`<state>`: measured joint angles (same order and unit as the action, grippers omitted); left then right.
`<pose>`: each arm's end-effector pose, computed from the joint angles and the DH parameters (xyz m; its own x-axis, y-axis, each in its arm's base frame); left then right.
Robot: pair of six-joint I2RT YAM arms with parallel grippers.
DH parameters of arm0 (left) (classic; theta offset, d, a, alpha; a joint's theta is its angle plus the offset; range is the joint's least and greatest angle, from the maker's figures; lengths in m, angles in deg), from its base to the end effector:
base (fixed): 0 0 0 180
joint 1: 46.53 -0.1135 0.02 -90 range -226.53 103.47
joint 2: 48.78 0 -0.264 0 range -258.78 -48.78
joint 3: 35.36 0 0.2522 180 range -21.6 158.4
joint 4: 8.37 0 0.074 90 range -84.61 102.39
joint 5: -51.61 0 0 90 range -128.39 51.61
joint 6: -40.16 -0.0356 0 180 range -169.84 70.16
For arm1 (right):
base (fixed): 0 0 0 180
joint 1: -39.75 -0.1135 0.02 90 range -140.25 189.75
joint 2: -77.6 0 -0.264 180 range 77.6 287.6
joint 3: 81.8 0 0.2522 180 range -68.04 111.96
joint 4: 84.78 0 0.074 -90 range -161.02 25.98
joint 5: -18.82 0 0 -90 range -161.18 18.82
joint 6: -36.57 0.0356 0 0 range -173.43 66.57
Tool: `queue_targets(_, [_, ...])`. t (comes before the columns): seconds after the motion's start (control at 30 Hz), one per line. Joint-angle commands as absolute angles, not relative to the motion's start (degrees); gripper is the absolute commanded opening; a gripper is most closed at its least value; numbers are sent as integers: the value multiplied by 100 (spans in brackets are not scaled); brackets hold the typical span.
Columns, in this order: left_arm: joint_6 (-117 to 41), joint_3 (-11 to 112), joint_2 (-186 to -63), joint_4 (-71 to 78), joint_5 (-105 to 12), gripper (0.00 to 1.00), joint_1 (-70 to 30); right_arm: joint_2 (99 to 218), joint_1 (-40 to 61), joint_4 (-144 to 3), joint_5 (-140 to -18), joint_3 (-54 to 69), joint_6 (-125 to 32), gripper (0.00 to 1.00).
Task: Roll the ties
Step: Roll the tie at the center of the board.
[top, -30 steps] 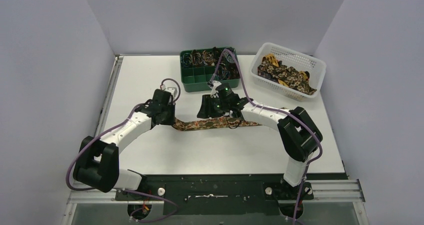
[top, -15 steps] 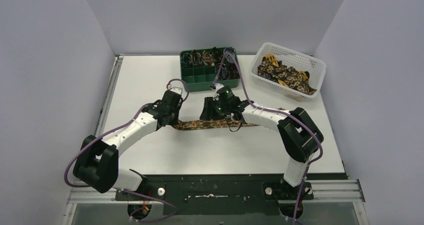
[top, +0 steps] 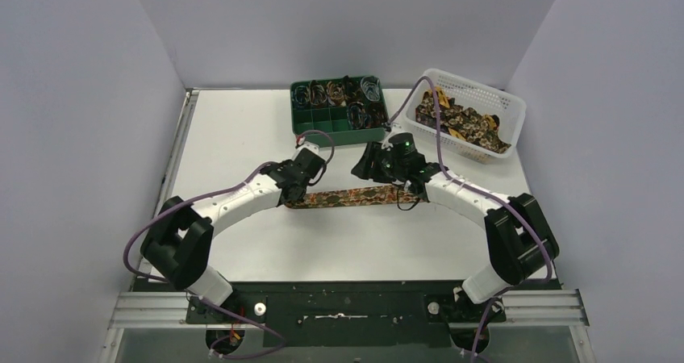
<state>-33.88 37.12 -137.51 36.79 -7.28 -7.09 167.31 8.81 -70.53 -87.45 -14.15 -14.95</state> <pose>0.2482 -0.1804 0.2151 -0.7490 0.3113 -0.5848 0.1529 0.9401 0.3046 0.2861 0.1831 0.2187 -0.8252 0.2018 -0.5276 -0.2219 0.7431 0.6313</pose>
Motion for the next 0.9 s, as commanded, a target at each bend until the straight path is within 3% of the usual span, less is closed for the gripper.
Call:
queue_targets(0.0, [-3488,4042,-13897,3962,-455,0,-611,16354,1043,-7356,-8731,-1583,-1466,49])
queue_targets(0.87, [-3517,5266,-15292,4836,217,0,18,16237,1271,-7409,-8905,-1809,-1532,50])
